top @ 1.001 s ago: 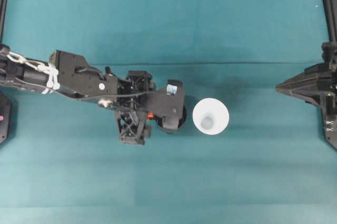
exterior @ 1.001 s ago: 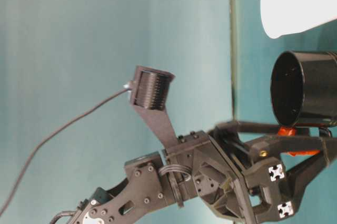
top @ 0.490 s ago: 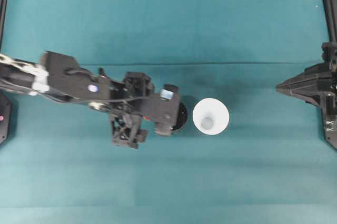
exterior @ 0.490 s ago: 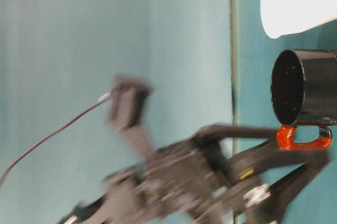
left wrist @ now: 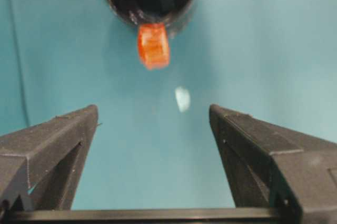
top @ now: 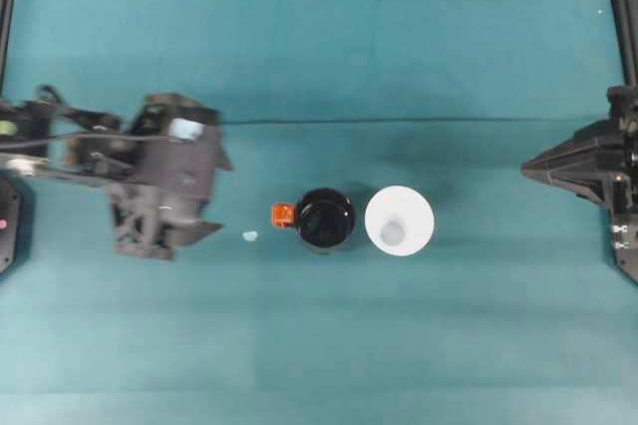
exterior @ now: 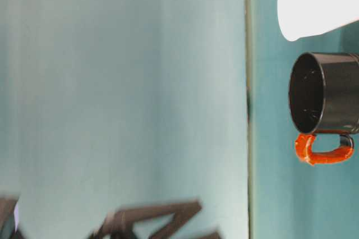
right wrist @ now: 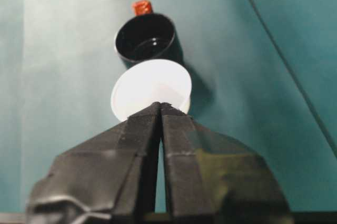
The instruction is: Put the paper cup into the moved red handle cup holder.
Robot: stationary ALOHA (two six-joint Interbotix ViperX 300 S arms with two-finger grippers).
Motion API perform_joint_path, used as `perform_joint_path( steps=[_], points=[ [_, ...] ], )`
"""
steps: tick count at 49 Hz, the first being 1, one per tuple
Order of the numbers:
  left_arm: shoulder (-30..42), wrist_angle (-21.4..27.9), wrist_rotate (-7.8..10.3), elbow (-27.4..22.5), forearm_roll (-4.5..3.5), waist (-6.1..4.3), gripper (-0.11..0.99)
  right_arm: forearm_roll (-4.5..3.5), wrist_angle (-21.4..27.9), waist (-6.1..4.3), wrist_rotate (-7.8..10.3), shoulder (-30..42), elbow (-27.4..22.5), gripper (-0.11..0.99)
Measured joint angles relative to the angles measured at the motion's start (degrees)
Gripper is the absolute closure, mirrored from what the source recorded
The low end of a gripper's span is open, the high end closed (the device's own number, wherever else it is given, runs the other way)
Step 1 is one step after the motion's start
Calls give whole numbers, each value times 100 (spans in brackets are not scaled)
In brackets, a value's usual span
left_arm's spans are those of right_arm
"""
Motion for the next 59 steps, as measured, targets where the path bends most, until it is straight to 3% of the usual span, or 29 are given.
perform_joint_path(
  steps=[10,15,20,24,30,34,59],
  points=[
    [-369,0,-18,237,0,-26,-6,-18,185,-44,18,132,-44,90],
    [-457,0,-9,299,0,-35,-6,-18,387,-88,26,299,-211,83],
    [-545,0,0,352,0,-26,-6,-9,668,-123,53,536,-404,63],
    [-633,0,9,387,0,-35,-6,-9,914,-149,79,756,-563,41],
    [-773,0,0,466,0,-35,-6,18,1301,-167,272,1195,-932,5],
    [-861,0,-18,536,-9,-35,-6,26,1512,-167,316,1564,-1230,-8],
    [-1169,0,-18,809,0,-35,-6,53,2057,-176,369,4605,-2848,-8]
  ],
)
